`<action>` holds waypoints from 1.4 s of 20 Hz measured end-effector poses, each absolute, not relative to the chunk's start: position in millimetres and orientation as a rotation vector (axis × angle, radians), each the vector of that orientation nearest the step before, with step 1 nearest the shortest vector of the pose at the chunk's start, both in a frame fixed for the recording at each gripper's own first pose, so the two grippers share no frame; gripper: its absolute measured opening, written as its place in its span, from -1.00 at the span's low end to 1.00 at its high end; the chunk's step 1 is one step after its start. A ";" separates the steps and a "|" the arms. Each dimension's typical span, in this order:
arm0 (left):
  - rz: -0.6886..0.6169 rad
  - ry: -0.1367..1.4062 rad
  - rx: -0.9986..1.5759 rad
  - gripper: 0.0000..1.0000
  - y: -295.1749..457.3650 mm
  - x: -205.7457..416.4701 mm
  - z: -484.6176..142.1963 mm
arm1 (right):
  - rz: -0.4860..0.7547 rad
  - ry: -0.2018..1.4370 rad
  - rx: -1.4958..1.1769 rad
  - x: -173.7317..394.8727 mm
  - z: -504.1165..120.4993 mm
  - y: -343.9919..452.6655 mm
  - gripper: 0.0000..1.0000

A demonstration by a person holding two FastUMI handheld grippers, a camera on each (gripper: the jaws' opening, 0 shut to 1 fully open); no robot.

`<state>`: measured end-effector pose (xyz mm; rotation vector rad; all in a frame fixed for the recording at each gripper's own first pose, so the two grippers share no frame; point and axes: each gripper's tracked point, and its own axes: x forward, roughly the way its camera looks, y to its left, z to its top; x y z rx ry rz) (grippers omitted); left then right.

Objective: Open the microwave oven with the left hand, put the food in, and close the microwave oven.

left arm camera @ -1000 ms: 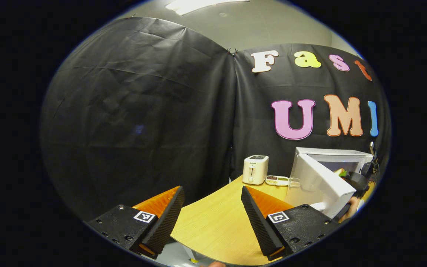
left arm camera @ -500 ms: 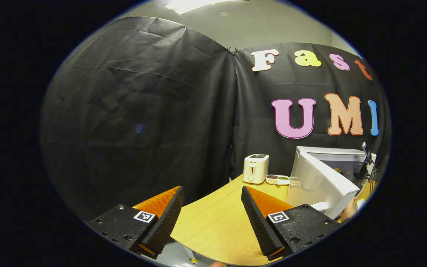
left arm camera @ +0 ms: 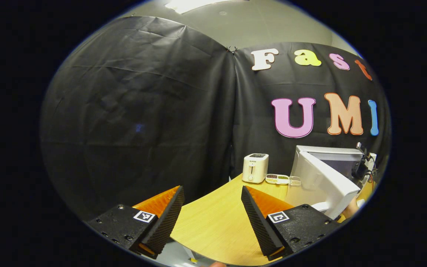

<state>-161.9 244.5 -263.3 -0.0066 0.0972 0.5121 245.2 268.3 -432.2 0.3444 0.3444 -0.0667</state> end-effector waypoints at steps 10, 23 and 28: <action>0.509 0.096 -0.001 0.89 243.3 -162.0 -263.8 | -0.046 0.299 0.204 217.1 -404.9 245.8 0.82; 0.442 0.104 -0.007 0.87 226.0 -157.3 -265.7 | 0.212 0.292 0.000 83.2 -348.9 236.1 0.84; 0.372 0.107 -0.036 0.67 204.2 -152.0 -266.1 | 0.209 0.254 0.020 56.6 -311.3 202.9 0.83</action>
